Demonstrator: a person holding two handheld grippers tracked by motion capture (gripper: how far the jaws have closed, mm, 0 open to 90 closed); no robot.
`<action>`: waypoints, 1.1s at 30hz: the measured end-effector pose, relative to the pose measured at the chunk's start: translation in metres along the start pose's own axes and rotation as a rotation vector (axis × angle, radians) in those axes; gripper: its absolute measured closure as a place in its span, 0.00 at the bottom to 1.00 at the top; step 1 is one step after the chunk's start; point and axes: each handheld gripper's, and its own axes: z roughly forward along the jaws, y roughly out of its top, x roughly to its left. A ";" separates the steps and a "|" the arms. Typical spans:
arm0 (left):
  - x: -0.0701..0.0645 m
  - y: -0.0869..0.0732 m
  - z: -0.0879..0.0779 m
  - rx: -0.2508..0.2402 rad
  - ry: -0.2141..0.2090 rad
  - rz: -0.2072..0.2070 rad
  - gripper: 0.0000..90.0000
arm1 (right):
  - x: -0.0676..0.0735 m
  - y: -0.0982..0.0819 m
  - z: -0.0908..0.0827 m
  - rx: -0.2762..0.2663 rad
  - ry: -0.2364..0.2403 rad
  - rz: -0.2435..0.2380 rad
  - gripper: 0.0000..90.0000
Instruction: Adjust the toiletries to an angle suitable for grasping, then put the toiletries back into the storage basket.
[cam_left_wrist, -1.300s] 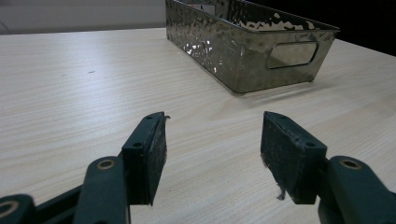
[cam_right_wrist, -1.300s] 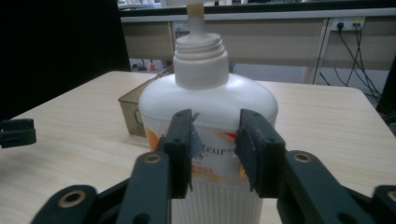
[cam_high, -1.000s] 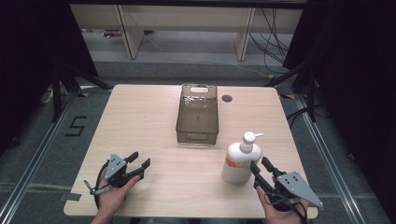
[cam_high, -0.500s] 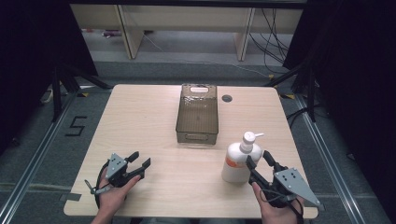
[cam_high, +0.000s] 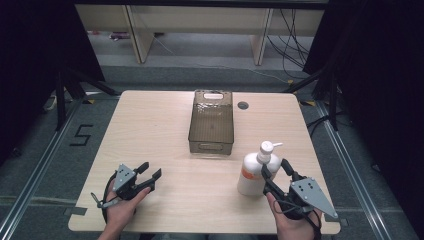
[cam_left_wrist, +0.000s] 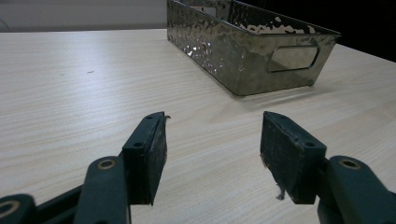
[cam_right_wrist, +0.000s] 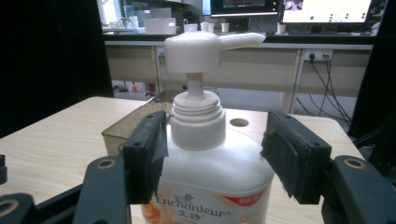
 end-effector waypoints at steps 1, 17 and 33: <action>0.000 0.000 0.000 0.000 -0.001 0.000 0.45 | 0.002 -0.001 0.000 -0.010 0.002 0.029 0.45; 0.000 0.000 0.003 -0.006 -0.003 -0.002 0.45 | 0.000 0.003 0.003 -0.019 -0.011 -0.006 0.48; 0.001 0.000 0.001 -0.003 -0.004 -0.009 0.45 | 0.016 0.012 0.012 -0.024 -0.044 -0.035 0.51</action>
